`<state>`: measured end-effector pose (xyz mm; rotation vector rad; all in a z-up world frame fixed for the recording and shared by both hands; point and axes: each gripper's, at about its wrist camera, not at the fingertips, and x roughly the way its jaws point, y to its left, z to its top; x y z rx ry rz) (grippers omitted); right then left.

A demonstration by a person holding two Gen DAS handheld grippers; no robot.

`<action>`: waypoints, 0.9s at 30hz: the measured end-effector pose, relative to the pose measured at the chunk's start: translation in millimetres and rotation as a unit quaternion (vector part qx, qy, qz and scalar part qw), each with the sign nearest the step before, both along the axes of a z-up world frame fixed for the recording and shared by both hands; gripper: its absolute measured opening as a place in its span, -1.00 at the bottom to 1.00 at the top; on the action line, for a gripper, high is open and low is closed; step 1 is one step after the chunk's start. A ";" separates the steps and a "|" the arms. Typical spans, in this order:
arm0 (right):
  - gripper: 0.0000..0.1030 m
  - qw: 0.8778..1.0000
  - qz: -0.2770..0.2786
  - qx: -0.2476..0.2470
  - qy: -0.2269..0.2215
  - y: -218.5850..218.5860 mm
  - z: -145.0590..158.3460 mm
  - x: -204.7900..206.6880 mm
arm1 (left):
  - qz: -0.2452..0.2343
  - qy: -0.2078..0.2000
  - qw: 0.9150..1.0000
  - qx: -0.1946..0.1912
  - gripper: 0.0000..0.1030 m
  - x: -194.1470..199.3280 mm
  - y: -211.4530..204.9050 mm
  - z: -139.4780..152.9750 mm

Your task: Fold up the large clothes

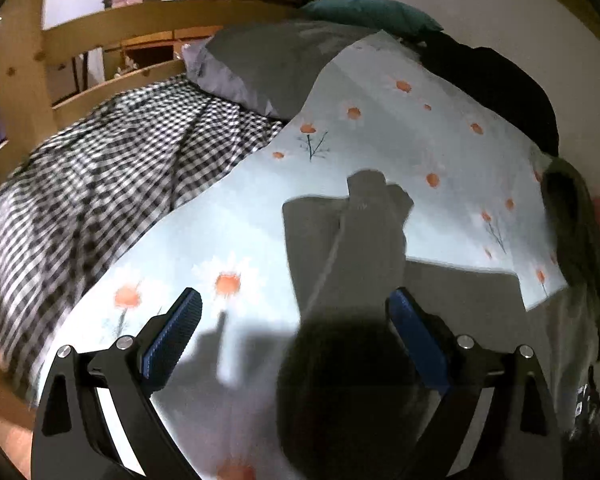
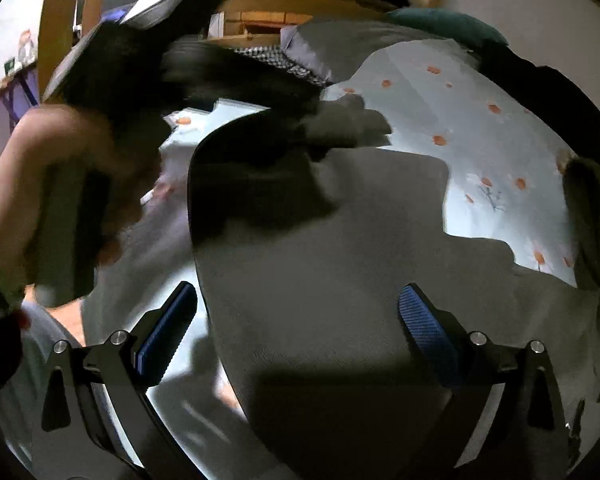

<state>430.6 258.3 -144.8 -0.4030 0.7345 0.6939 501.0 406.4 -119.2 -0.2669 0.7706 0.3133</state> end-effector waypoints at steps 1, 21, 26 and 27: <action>0.93 1.000 -0.002 -0.004 0.007 3.0 -2.7 2.7 | -0.011 0.000 1.000 -0.011 0.81 12.8 3.5 -2.2; 0.44 0.898 -0.131 0.234 0.349 22.4 13.1 230.2 | -0.159 -0.006 0.987 -0.013 -0.40 15.7 -13.3 -36.1; -0.57 0.886 -0.139 0.179 0.405 68.1 -18.4 256.4 | -0.171 -0.023 0.985 -0.002 -0.45 10.8 -18.0 -32.2; -0.64 0.889 -0.123 0.191 0.398 69.8 -10.6 254.8 | -0.172 -0.026 0.985 0.003 -0.45 9.3 -19.9 -30.9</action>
